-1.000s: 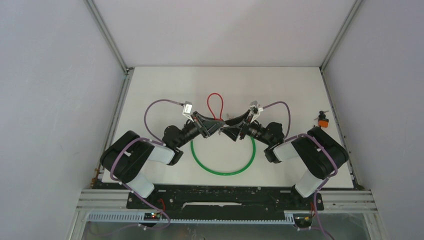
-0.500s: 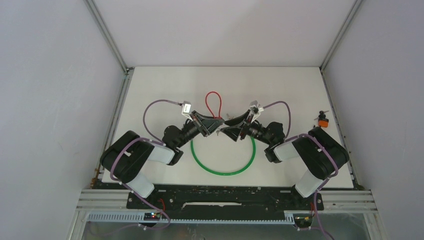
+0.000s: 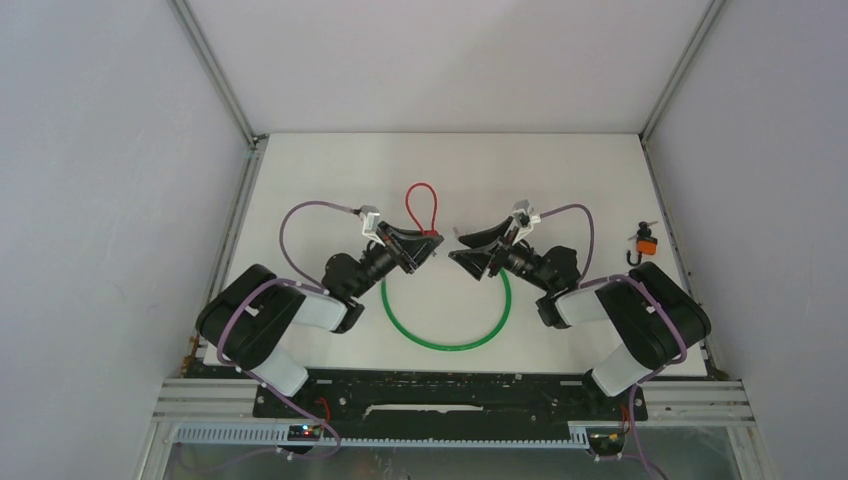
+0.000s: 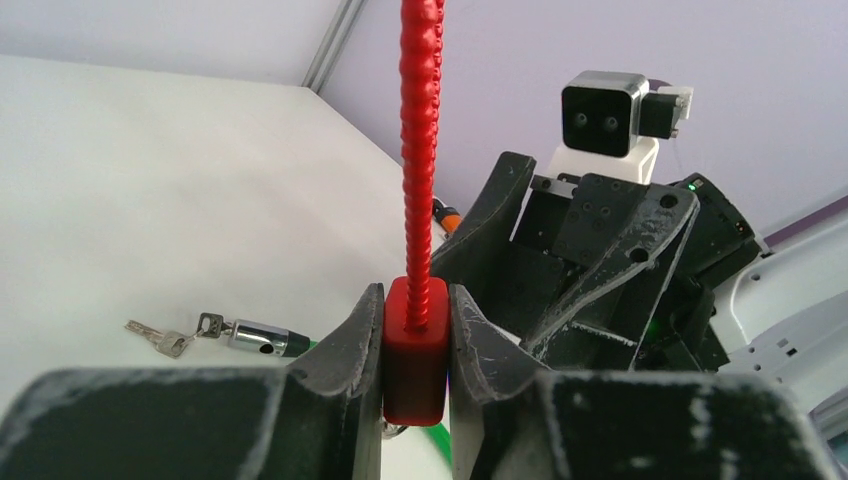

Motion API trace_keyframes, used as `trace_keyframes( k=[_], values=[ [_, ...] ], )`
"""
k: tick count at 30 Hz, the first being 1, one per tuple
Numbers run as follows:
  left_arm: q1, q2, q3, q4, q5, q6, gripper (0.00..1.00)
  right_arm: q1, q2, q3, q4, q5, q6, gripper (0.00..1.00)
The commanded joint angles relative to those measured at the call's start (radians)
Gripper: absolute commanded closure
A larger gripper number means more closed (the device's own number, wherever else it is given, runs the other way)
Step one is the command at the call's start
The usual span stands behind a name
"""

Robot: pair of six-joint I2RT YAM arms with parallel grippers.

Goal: Lock with the key
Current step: Lock the lock.

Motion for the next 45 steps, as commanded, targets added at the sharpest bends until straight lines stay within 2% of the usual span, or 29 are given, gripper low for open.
trace_keyframes(
  k=[1, 8, 10, 14, 22, 24, 29, 36, 45],
  values=[
    [-0.007, -0.003, 0.011, 0.099, 0.049, 0.074, 0.95, -0.010, -0.033, -0.002, 0.052, 0.010, 0.002, 0.34],
    [-0.008, 0.004, 0.025, 0.099, 0.072, 0.047, 0.95, -0.005, 0.011, 0.040, 0.052, -0.071, 0.027, 0.38],
    [-0.010, 0.008, 0.028, 0.099, 0.083, 0.047, 0.98, -0.004, 0.006, 0.038, 0.052, -0.065, 0.025, 0.39],
    [-0.019, 0.018, 0.031, 0.098, 0.082, 0.070, 1.00, -0.010, -0.038, 0.015, 0.051, -0.004, 0.005, 0.38],
    [-0.071, 0.040, 0.064, 0.096, 0.170, 0.117, 1.00, -0.011, -0.138, 0.007, 0.045, 0.120, 0.026, 0.34],
    [-0.083, 0.042, 0.068, 0.096, 0.183, 0.128, 1.00, -0.012, -0.183, 0.014, -0.001, 0.159, 0.019, 0.33],
    [-0.095, 0.041, 0.072, 0.096, 0.207, 0.136, 1.00, 0.012, -0.318, 0.088, -0.305, 0.229, -0.058, 0.33],
    [-0.112, 0.022, 0.072, 0.097, 0.241, 0.137, 1.00, 0.046, -0.411, 0.154, -0.560, 0.315, -0.136, 0.45],
    [-0.117, 0.008, 0.065, 0.097, 0.230, 0.141, 1.00, 0.123, -0.437, 0.172, -0.668, 0.364, -0.207, 0.54]
  ],
)
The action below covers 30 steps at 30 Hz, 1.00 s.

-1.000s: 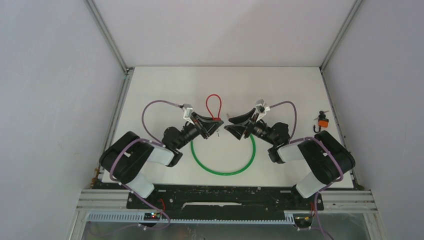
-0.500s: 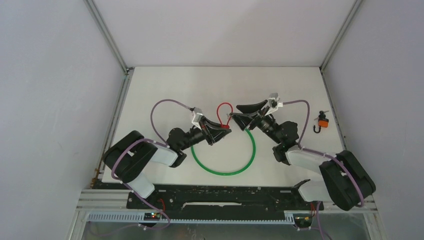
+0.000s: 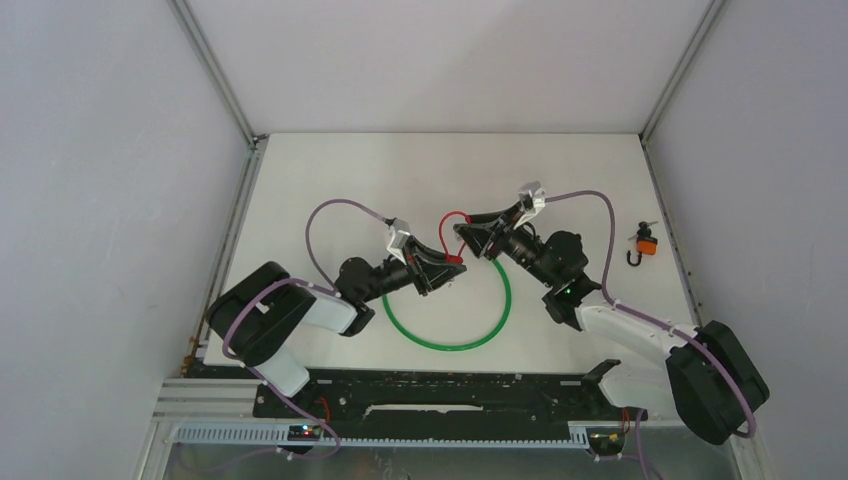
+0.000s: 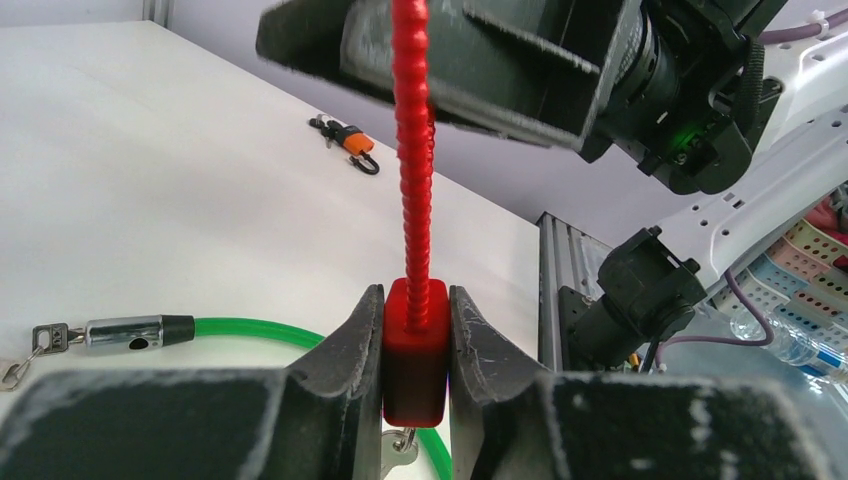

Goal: Lock with the key
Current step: Lock the lock.

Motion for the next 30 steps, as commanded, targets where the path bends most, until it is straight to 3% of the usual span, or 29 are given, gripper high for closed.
trace_keyframes(
  k=[1, 7, 14, 25, 30],
  values=[
    [-0.008, -0.037, 0.033, 0.099, 0.003, 0.032, 1.00, 0.045, -0.037, 0.033, -0.074, 0.061, -0.069, 0.55],
    [-0.007, -0.045, 0.022, 0.097, -0.028, 0.040, 1.00, 0.087, -0.051, 0.033, -0.113, 0.098, -0.082, 0.64],
    [-0.006, -0.052, 0.012, 0.097, -0.075, 0.046, 1.00, 0.137, -0.062, 0.033, -0.152, 0.130, -0.100, 1.00],
    [0.004, -0.074, -0.005, 0.097, -0.109, 0.040, 0.99, 0.276, -0.058, 0.057, -0.273, 0.328, -0.232, 1.00],
    [0.005, -0.075, -0.005, 0.098, -0.107, 0.036, 0.74, 0.290, -0.080, 0.067, -0.290, 0.375, -0.282, 1.00]
  ],
)
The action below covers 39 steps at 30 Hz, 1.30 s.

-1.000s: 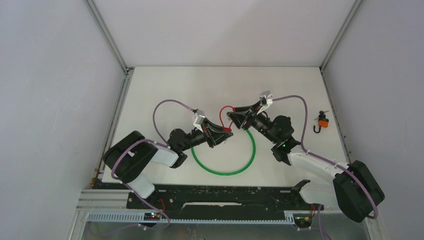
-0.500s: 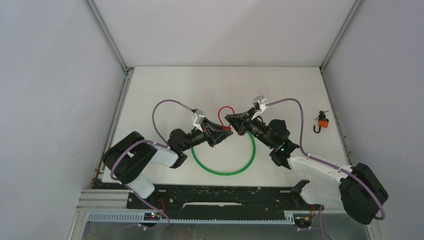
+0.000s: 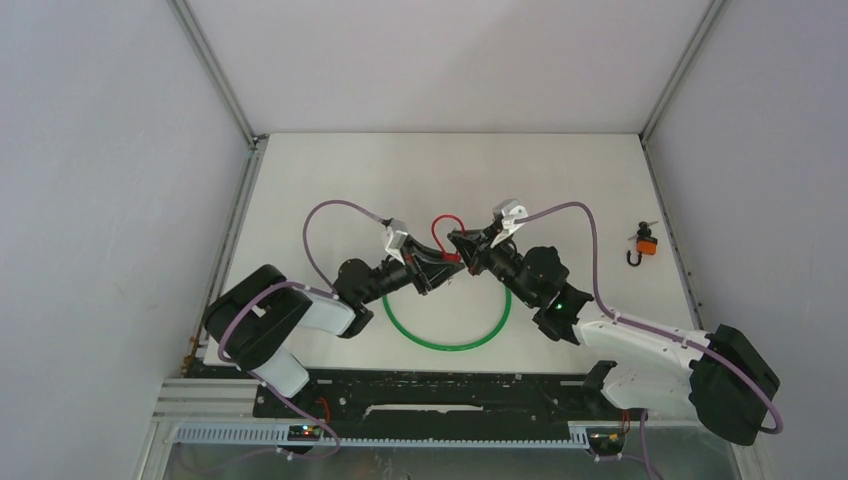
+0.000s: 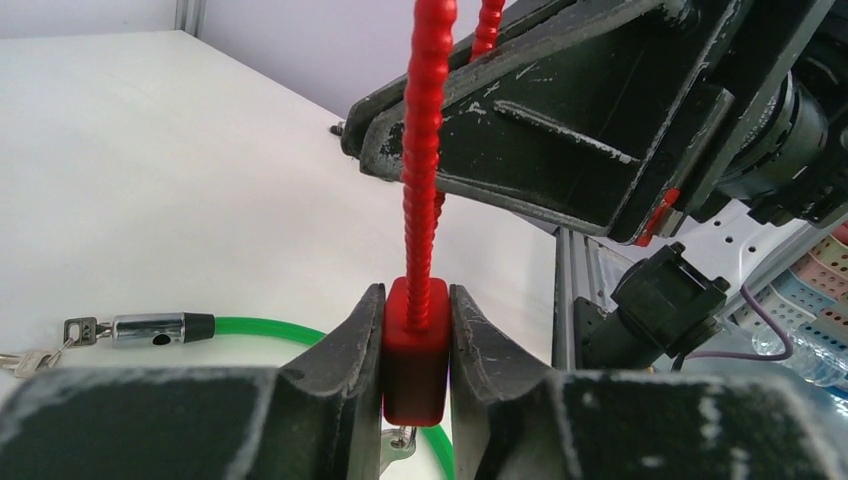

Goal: Lock with the key
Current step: Lock the lock.

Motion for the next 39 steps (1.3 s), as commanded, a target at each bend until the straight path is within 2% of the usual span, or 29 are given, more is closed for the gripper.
trace_keyframes(
  k=[1, 7, 10, 15, 22, 28, 36, 39],
  values=[
    [0.006, -0.048, 0.008, 0.114, -0.048, 0.016, 0.67, 0.026, -0.025, 0.045, -0.097, 0.030, -0.071, 1.00],
    [0.006, -0.050, 0.008, 0.114, -0.032, 0.017, 0.35, 0.026, -0.041, 0.101, -0.163, 0.046, -0.113, 1.00],
    [0.006, -0.051, 0.010, 0.114, -0.025, 0.018, 0.28, 0.024, -0.055, 0.101, -0.160, 0.053, -0.115, 1.00],
    [0.006, -0.046, 0.016, 0.115, 0.000, 0.016, 0.22, 0.008, -0.092, 0.117, -0.181, 0.044, -0.123, 1.00],
    [0.006, -0.033, 0.033, 0.116, 0.063, 0.012, 0.23, -0.045, -0.135, 0.213, -0.346, -0.142, -0.144, 1.00],
    [0.006, -0.031, 0.039, 0.117, 0.073, 0.011, 0.31, -0.046, -0.092, 0.322, -0.510, -0.230, -0.193, 1.00],
    [0.006, -0.036, 0.036, 0.116, 0.071, 0.010, 0.37, -0.036, -0.017, 0.413, -0.650, -0.252, -0.229, 1.00],
    [0.006, -0.035, 0.040, 0.117, 0.072, 0.000, 0.44, -0.034, -0.002, 0.417, -0.656, -0.249, -0.231, 1.00]
  ],
)
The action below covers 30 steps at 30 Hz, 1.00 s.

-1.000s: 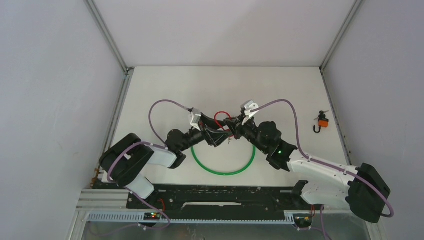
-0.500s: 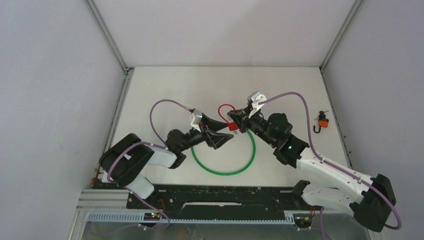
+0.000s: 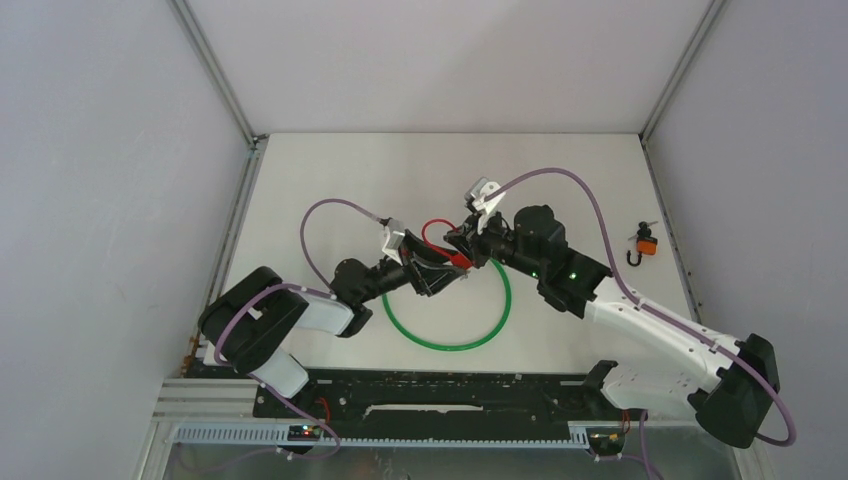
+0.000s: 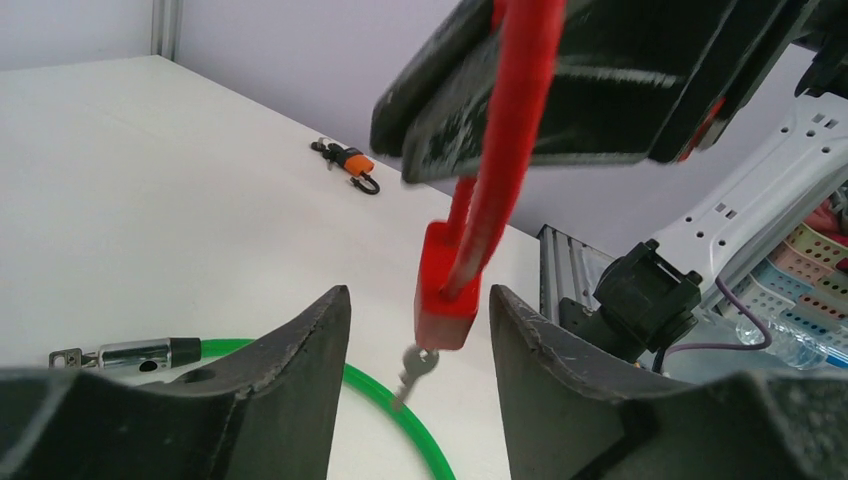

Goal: Lock with the key
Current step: Lock the lock.

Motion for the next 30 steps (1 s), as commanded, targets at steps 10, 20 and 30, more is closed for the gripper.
trace_keyframes(
  k=[10, 20, 30],
  values=[
    [0.003, -0.009, 0.052, 0.096, 0.055, -0.019, 0.59, 0.006, 0.035, 0.054, -0.017, -0.031, 0.004, 1.00],
    [0.002, 0.003, 0.067, 0.096, 0.090, -0.043, 0.63, 0.002, 0.037, 0.054, 0.018, -0.036, 0.029, 1.00],
    [0.001, 0.016, 0.079, 0.096, 0.106, -0.058, 0.67, -0.006, 0.031, 0.067, 0.018, -0.033, 0.028, 1.00]
  ],
)
